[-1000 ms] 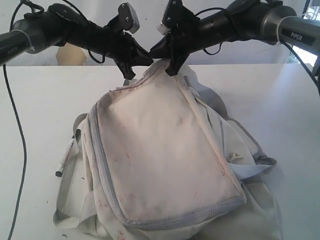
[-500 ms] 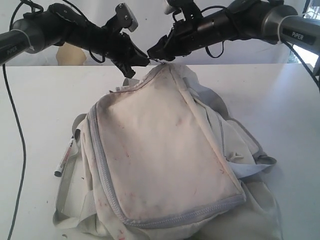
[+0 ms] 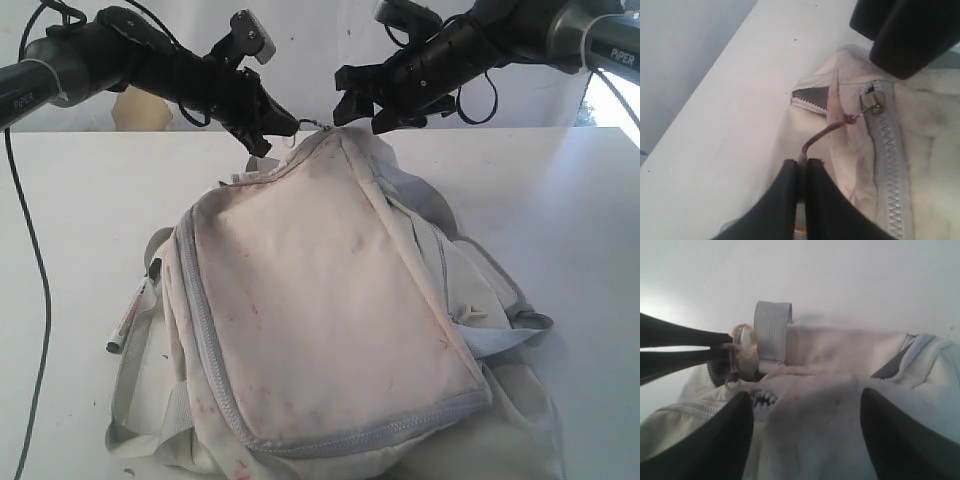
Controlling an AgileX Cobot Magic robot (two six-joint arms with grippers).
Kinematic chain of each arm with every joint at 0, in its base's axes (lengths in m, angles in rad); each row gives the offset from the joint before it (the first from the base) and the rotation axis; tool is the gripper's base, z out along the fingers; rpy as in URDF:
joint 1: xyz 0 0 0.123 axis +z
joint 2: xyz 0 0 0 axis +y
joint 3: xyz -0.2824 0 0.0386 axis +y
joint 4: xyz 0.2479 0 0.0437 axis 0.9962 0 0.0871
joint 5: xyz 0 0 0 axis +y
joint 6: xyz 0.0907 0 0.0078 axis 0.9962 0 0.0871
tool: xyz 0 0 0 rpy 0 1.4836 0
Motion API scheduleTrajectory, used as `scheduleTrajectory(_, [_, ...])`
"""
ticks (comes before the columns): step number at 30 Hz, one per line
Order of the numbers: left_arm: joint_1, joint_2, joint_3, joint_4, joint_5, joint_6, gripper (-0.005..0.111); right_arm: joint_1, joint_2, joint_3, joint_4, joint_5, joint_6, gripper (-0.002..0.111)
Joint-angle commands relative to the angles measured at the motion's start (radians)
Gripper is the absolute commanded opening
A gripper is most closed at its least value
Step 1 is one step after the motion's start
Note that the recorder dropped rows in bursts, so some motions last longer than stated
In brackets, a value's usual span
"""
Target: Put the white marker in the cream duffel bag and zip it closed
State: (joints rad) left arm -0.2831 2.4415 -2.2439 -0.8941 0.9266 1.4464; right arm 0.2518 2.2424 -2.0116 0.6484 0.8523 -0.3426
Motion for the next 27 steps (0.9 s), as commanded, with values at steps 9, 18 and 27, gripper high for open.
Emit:
scheduleTrajectory(9, [0.002,-0.008,-0.003,-0.001,0.007,-0.008,0.0,-0.001,0.007,-0.003,-0.025,0.059,-0.03,0.055])
scheduleTrajectory(18, [0.002,-0.008,-0.003,-0.003,0.022,-0.008,0.0,-0.001,0.021,-0.003,-0.025,0.084,-0.081,0.017])
scheduleTrajectory(27, [0.004,-0.032,-0.003,0.112,0.073,-0.041,0.0,-0.003,0.021,-0.003,-0.06,0.052,-0.079,0.0])
